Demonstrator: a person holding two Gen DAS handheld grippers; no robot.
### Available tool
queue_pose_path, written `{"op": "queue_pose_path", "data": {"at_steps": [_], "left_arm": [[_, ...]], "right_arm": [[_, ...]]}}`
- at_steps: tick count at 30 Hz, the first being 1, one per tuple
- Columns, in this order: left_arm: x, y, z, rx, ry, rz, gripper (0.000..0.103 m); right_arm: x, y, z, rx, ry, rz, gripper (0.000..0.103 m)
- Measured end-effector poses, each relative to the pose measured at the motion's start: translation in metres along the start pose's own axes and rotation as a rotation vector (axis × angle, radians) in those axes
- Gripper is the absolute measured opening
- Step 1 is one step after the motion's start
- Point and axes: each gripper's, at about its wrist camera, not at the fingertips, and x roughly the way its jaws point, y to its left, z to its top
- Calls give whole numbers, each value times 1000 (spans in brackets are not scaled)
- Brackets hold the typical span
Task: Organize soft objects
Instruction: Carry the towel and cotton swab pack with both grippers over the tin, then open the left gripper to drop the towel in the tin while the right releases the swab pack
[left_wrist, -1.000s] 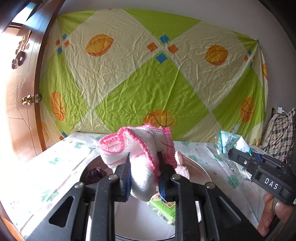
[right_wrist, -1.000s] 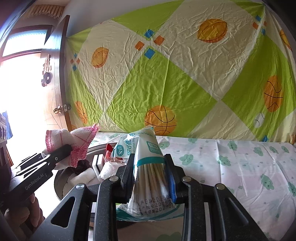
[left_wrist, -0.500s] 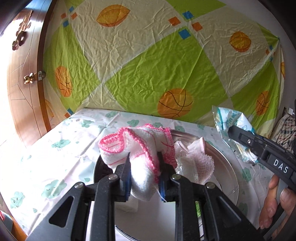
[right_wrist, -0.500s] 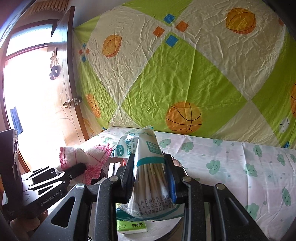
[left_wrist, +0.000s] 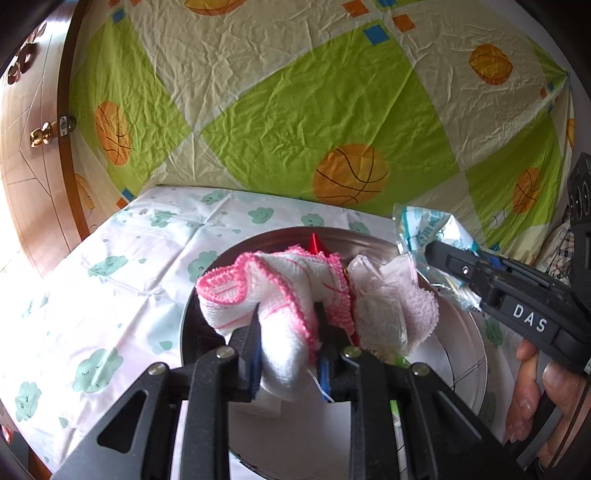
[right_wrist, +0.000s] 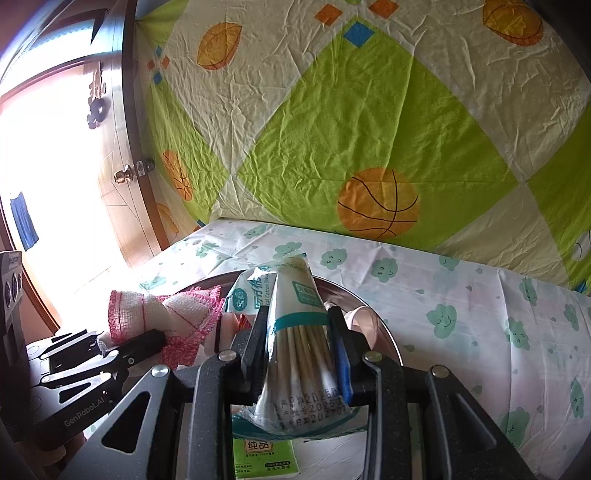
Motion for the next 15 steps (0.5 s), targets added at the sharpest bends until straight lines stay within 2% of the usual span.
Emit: {"op": "queue_pose_path", "data": {"at_steps": [15], "left_arm": [[12, -7, -6, 33, 55, 17, 23]], "right_arm": [[15, 3, -5, -19, 71, 3, 33]]}}
